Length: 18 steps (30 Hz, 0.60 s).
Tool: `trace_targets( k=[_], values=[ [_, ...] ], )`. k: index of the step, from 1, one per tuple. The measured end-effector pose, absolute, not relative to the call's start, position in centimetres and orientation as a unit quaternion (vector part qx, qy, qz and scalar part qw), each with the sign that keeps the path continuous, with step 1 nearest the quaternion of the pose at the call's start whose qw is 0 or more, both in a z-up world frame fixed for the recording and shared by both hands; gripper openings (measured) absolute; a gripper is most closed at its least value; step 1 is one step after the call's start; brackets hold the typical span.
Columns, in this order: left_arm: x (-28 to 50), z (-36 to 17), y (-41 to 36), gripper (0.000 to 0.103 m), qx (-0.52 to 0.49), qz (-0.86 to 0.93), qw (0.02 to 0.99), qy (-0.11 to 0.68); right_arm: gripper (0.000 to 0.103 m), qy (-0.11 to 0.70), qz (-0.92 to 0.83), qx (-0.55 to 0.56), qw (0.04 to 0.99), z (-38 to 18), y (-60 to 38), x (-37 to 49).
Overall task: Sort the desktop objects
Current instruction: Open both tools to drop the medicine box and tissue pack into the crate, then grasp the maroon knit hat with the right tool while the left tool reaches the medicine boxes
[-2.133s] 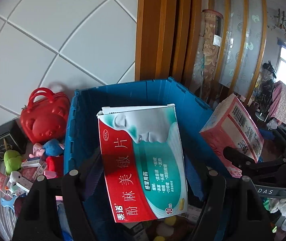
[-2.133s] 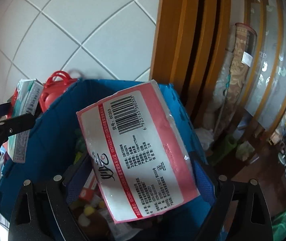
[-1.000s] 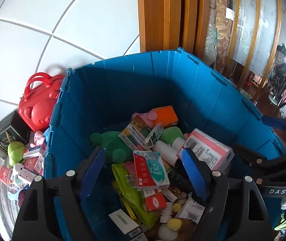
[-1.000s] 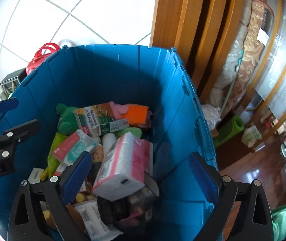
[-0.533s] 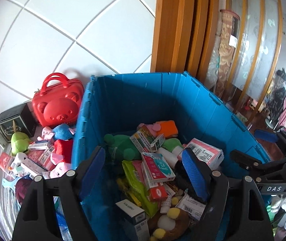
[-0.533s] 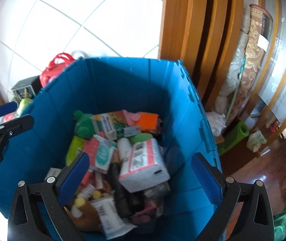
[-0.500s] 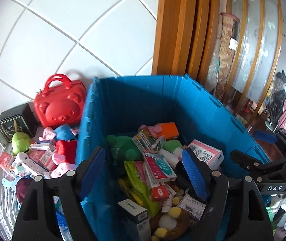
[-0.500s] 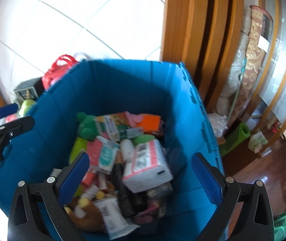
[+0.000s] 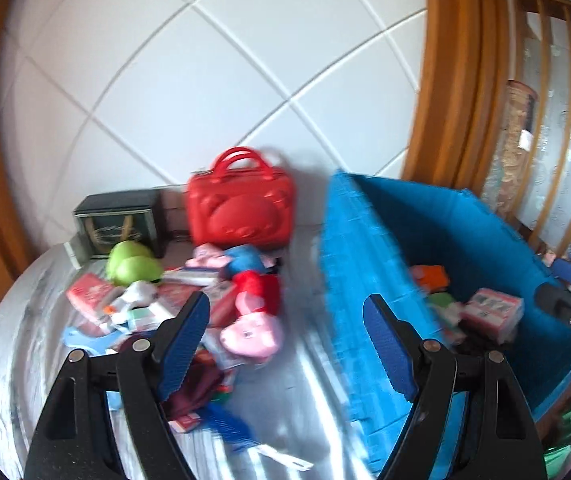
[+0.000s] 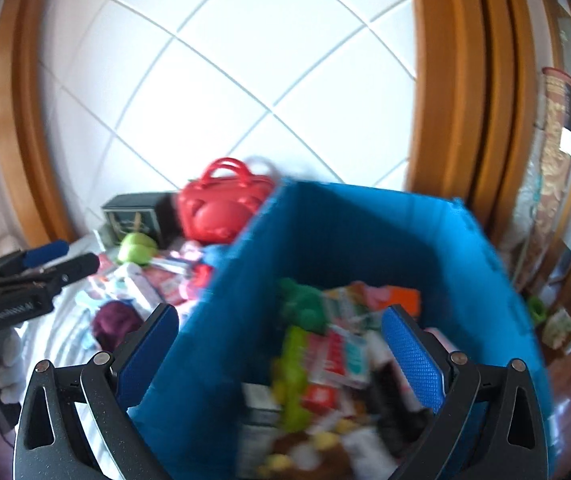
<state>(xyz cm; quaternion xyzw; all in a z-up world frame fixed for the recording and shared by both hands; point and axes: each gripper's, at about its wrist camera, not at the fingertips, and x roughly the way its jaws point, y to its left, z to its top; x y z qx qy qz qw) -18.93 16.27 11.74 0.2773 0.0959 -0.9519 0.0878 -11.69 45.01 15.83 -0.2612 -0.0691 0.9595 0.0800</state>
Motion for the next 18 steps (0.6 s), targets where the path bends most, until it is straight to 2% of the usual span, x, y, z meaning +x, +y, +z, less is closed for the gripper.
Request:
trace_targets(
  k=[11,18],
  values=[
    [-13.3,3.1,-0.4,0.079,0.349,-0.913,0.180,0.111,0.103,-0.053,0.960,-0.274,0.026,9.7,31.9,-17.0],
    [-10.5,-4.7,-6.9,0.079,0.393,-0.881,0.224,0.138,0.103,-0.029,0.936,-0.349,0.038,1.4,29.5,-21.8]
  ],
)
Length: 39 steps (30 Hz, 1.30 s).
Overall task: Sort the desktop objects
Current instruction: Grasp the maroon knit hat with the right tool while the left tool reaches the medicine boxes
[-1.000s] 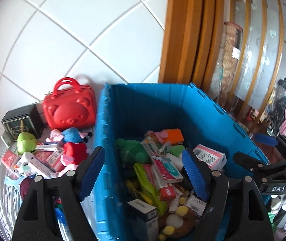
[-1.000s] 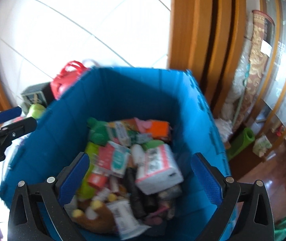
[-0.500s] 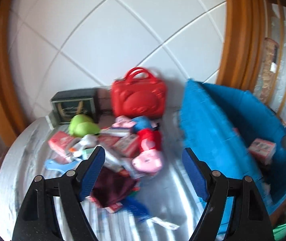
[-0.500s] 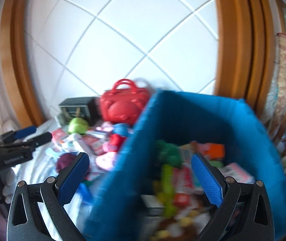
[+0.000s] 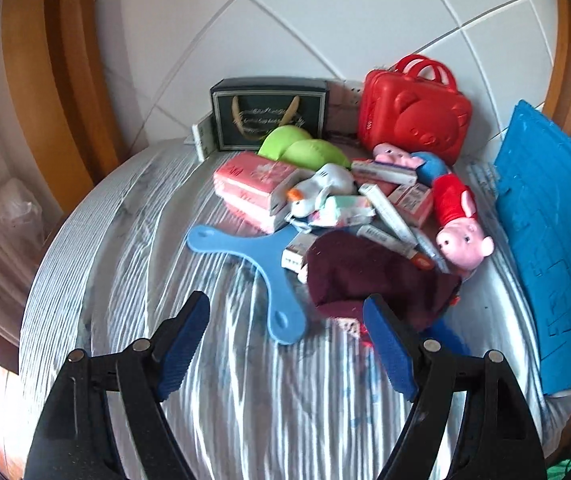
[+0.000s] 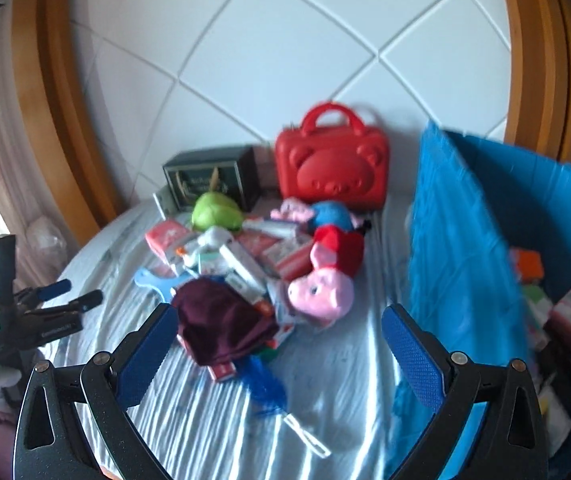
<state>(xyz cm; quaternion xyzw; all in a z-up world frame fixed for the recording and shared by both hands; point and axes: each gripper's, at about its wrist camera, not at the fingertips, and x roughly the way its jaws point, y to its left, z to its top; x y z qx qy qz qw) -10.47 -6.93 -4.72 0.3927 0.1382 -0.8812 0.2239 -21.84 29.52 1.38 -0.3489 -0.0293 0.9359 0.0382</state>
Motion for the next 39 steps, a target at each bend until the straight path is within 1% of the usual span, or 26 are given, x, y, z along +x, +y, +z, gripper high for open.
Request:
trace_targets(
  k=[4,10,13,18,24,30,31,32,33,34,35,36,37,38,39],
  values=[
    [-9.2,-9.2,-10.3,0.079,0.419,-0.857,0.245,0.175,0.103,-0.015,0.918,-0.393,0.057,-3.0,30.2,-23.5],
    [-11.0,-13.9,-12.1,0.079,0.451,-0.835,0.243,0.199,0.103,-0.007,0.892,-0.446,0.078,-8.4,30.7,-26.8],
    [-12.6,-14.9,-12.2,0.079,0.459,-0.834,0.236,0.195,0.103,-0.023,0.880,-0.469,0.074,-10.7,29.8,-29.0],
    [-15.3,-16.8,-12.4,0.079,0.475,-0.832,0.220,0.184,0.103,-0.043,0.867,-0.496,0.037,-13.8,26.8,-33.2],
    [-16.8,-18.5,-13.4,0.079,0.488,-0.827,0.219,0.172,0.103,-0.071,0.849,-0.524,-0.009,-17.8,22.8,-38.7],
    [-17.7,-19.0,-13.9,0.079,0.483,-0.831,0.203,0.186,0.103,-0.069,0.832,-0.551,-0.009,-21.9,22.4,-42.6],
    [-18.0,-19.1,-13.8,0.079,0.484,-0.832,0.201,0.184,0.098,-0.074,0.831,-0.551,-0.008,-22.2,22.4,-42.7],
    [-18.2,-19.1,-13.7,0.079,0.484,-0.833,0.199,0.182,0.082,-0.077,0.832,-0.549,-0.012,-22.2,22.2,-42.7],
    [-18.4,-19.1,-13.6,0.079,0.484,-0.834,0.196,0.181,0.075,-0.081,0.835,-0.544,-0.016,-21.9,22.0,-42.5],
    [-18.6,-19.0,-13.4,0.079,0.483,-0.835,0.193,0.180,0.072,-0.085,0.835,-0.543,-0.023,-21.7,21.8,-42.3],
    [-18.7,-18.9,-13.2,0.079,0.483,-0.835,0.192,0.179,0.063,-0.086,0.837,-0.540,-0.032,-21.2,21.6,-42.2],
    [-18.8,-18.7,-13.0,0.079,0.482,-0.837,0.189,0.178,0.044,-0.078,0.844,-0.530,-0.041,-20.3,21.6,-41.7],
    [-18.8,-18.5,-12.8,0.079,0.480,-0.839,0.185,0.178,0.039,-0.064,0.851,-0.519,-0.046,-19.2,21.9,-41.3],
    [-18.9,-18.2,-12.5,0.079,0.478,-0.841,0.182,0.176,0.030,-0.046,0.860,-0.506,-0.051,-17.9,22.4,-40.7],
    [-19.0,-17.9,-12.1,0.079,0.476,-0.843,0.178,0.175,0.029,-0.034,0.866,-0.497,-0.052,-16.9,22.9,-40.5]
  ],
)
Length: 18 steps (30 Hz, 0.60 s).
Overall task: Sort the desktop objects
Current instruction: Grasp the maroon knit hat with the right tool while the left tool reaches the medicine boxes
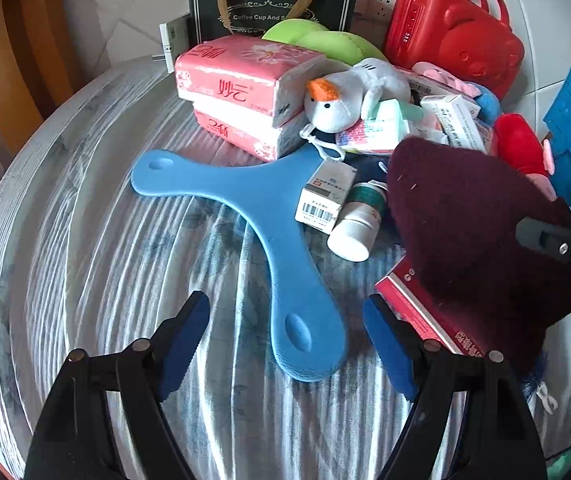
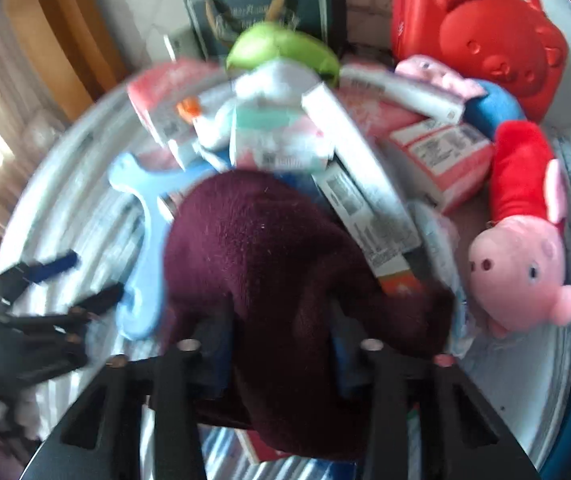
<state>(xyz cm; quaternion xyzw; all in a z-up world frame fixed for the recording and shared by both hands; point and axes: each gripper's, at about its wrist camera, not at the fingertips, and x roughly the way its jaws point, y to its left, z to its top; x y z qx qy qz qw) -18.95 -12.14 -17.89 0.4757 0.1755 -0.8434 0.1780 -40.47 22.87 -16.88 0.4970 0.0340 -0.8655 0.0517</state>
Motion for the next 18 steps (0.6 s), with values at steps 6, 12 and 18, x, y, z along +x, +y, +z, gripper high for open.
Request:
trace_targets(
  k=[6,12,18],
  values=[
    [-20.4,-17.1,-8.4,0.079,0.477,-0.847,0.142,0.184,0.028,-0.013,-0.898,0.440,-0.030,-11.6,28.9,-37.2],
    [-23.4,-19.4,-3.9,0.079,0.516,-0.821,0.114,0.217,0.029,-0.045,-0.877,0.466,-0.111,-13.5,34.9,-34.0],
    [-24.7,-19.1,-2.0,0.079,0.533,-0.811,0.116,0.211,0.030,-0.063,-0.850,0.507,-0.127,-17.0,37.5,-32.2]
  ],
)
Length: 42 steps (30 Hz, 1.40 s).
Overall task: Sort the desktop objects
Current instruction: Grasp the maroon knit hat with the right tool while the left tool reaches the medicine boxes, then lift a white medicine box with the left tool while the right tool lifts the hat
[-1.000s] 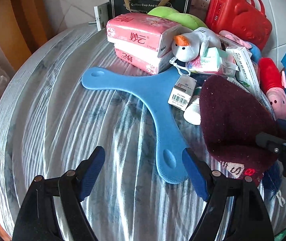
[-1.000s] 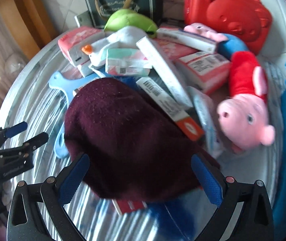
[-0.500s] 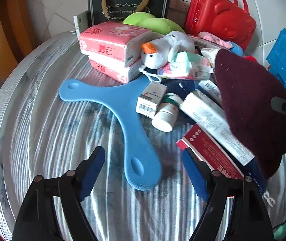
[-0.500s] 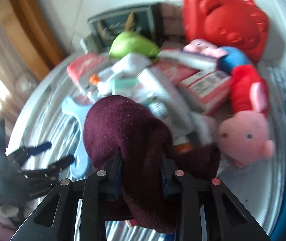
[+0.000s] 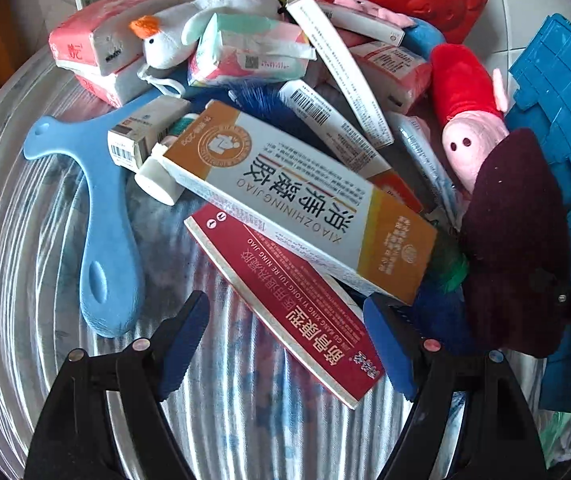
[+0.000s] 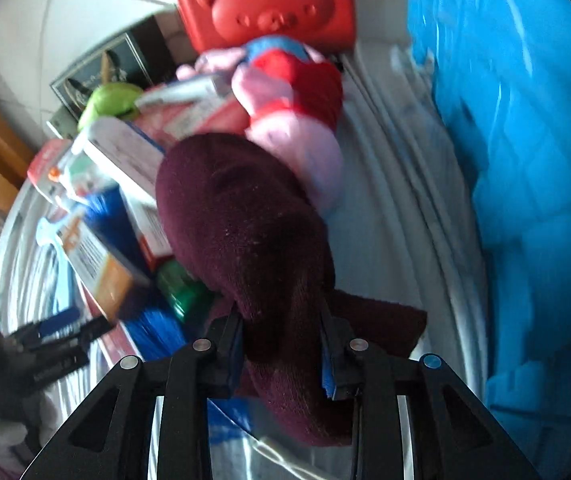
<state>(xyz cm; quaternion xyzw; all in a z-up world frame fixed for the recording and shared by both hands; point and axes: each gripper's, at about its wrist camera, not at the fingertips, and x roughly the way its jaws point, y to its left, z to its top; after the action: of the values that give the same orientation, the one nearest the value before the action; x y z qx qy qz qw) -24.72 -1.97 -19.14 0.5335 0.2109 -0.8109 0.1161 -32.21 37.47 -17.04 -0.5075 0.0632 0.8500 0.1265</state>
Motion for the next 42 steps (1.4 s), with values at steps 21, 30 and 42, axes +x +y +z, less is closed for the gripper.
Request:
trace_targets(
  k=[21,30,42],
  values=[
    [-27.1,-18.2,-2.5,0.045,0.513,-0.822,0.139,0.204,0.103,0.045,0.836,-0.531,0.134,-20.5,38.6,-33.8],
    [-21.1,-13.7,-2.1,0.035,0.463,-0.864,0.130,0.146,0.024,0.024,0.868,-0.488,0.090,-16.0,35.0,-33.0],
    [-15.7,-1.7,-1.3,0.034,0.335,-0.929,0.098,0.123,0.024,-0.027,0.930,-0.363,0.059,-3.1,28.1,-26.6]
  ],
)
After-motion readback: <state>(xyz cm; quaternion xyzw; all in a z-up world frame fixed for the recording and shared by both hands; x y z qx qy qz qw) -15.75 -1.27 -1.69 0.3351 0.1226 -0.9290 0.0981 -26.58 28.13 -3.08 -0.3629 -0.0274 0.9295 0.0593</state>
